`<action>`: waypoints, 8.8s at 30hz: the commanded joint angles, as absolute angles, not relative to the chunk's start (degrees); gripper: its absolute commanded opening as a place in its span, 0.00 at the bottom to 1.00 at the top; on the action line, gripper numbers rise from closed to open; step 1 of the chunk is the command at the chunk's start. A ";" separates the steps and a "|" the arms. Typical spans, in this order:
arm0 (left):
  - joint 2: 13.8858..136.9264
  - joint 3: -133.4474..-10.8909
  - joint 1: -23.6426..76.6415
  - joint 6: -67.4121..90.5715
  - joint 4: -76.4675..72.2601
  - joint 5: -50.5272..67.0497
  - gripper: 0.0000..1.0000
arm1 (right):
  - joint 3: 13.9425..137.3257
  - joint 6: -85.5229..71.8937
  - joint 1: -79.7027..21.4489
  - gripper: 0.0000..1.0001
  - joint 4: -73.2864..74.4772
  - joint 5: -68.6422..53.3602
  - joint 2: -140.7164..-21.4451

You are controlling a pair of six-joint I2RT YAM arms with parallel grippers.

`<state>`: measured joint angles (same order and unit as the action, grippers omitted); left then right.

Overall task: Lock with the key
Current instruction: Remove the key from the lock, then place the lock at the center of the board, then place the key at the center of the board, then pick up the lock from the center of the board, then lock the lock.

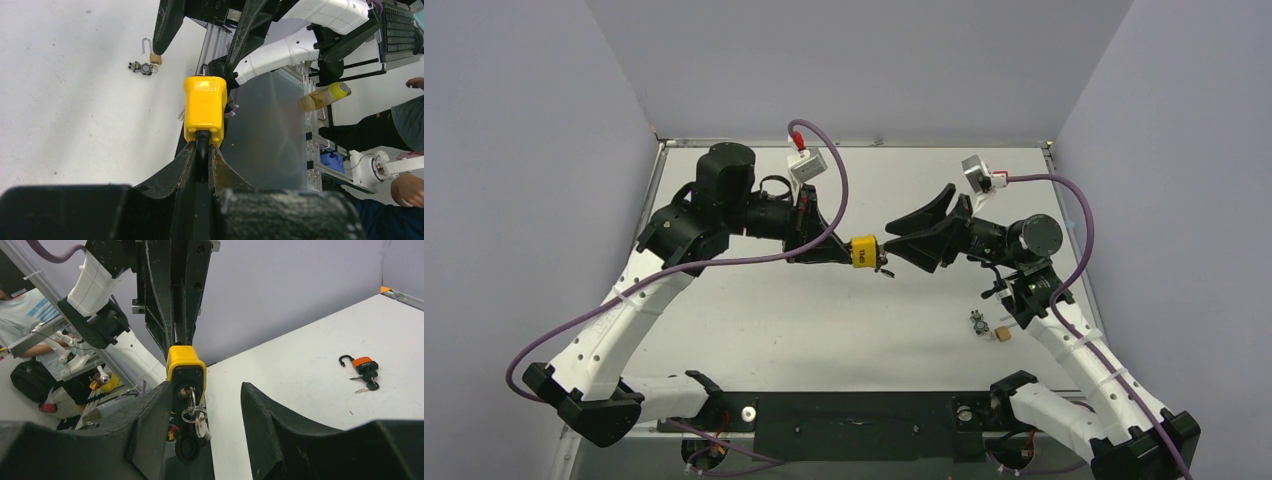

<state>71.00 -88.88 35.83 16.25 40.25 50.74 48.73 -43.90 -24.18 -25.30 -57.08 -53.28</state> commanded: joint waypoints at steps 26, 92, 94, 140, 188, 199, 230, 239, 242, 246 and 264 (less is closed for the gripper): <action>71.42 -99.20 40.73 12.24 48.31 42.71 0.00 | 48.78 -37.09 -28.70 0.37 -23.72 -61.85 -51.42; 92.05 -58.77 33.93 40.90 -5.81 26.01 0.00 | 51.46 -34.97 -32.92 0.00 7.90 1.83 -77.71; 95.02 -58.48 33.20 41.63 -8.33 27.01 0.00 | 51.17 -35.78 -33.15 0.00 6.72 2.37 -80.23; 89.61 -50.76 29.57 39.27 5.13 15.53 0.48 | 56.04 -43.46 -39.55 0.62 16.74 15.27 -86.81; 77.73 -47.83 32.08 38.98 -1.86 23.71 0.49 | 27.68 -67.46 -1.72 0.41 41.89 20.41 -65.03; 78.26 -48.42 31.90 39.79 -1.54 23.90 0.49 | 26.52 -64.08 -1.85 0.15 35.95 16.32 -64.93; 87.48 -79.02 32.15 32.58 7.23 53.30 0.44 | 54.29 -28.31 -34.46 0.00 22.10 -16.50 -49.08; 82.03 -76.11 32.95 32.57 1.95 57.10 0.44 | 56.75 -28.07 -37.89 0.00 17.43 -27.60 -48.99; 79.65 -74.83 32.96 30.47 -0.74 59.57 0.44 | 57.83 -28.55 -38.56 0.00 17.22 -28.67 -49.33; 78.40 -74.73 32.88 29.54 -2.06 62.61 0.44 | 58.97 -28.75 -39.15 0.00 17.78 -29.27 -49.04; 76.34 -72.99 33.86 29.20 -2.82 66.45 0.40 | 60.29 -30.10 -41.37 0.00 18.17 -27.79 -47.50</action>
<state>78.48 -72.75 33.39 31.31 -2.28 64.53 57.23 -29.78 -40.88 21.47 -28.49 -48.93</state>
